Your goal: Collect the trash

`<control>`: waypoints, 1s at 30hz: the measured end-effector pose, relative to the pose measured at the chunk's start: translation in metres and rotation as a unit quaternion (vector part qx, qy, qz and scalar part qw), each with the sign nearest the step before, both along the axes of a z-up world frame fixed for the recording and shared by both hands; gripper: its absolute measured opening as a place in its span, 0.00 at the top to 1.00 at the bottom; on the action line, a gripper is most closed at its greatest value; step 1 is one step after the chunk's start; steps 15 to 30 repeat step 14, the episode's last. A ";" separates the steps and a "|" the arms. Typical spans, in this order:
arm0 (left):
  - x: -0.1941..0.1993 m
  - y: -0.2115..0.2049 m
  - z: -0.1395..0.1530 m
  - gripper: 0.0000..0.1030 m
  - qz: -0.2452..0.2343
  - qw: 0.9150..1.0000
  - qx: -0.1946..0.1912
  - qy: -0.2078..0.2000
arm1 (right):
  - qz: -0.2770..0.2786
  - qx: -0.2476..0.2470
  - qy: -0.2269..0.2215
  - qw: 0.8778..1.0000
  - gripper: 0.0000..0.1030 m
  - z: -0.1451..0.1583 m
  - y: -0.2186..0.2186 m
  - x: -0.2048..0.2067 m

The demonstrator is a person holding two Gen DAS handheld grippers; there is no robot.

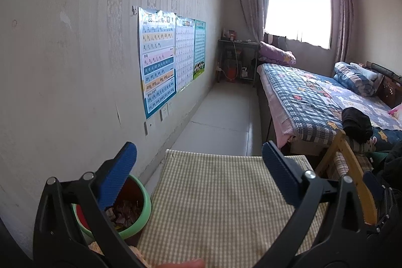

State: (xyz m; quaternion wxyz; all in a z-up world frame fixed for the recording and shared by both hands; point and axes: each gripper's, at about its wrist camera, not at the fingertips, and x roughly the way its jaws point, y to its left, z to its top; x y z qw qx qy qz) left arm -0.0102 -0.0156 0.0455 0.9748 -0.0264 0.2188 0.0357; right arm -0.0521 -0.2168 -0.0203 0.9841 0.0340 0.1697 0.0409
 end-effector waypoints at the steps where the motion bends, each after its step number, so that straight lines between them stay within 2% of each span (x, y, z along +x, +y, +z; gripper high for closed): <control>1: 0.001 0.000 -0.001 0.05 -0.001 1.000 0.000 0.003 | 0.001 -0.001 0.002 1.000 0.07 -0.001 0.000 0.000; 3: 0.001 0.001 -0.004 0.05 -0.001 1.000 -0.002 0.005 | 0.002 -0.003 0.009 1.000 0.07 -0.004 0.000 0.003; 6: 0.003 0.008 -0.015 0.05 0.002 0.999 -0.023 0.021 | 0.006 -0.006 0.047 0.999 0.07 -0.021 -0.002 0.014; 9: 0.005 0.019 -0.039 0.05 0.009 0.999 -0.026 0.041 | -0.002 0.012 0.115 0.993 0.07 -0.066 -0.019 0.037; 11: 0.005 0.031 -0.060 0.05 0.011 0.998 -0.028 0.063 | -0.030 -0.008 0.159 0.987 0.07 -0.102 -0.031 0.053; 13: -0.001 0.047 -0.081 0.05 0.041 0.996 -0.019 0.075 | -0.058 -0.028 0.194 0.979 0.07 -0.137 -0.046 0.068; 14: -0.006 0.058 -0.096 0.05 0.062 0.995 -0.002 0.077 | -0.071 -0.033 0.218 0.973 0.07 -0.156 -0.055 0.077; 30: -0.006 0.058 -0.096 0.05 0.062 0.995 -0.002 0.077 | -0.071 -0.033 0.218 0.973 0.07 -0.156 -0.055 0.077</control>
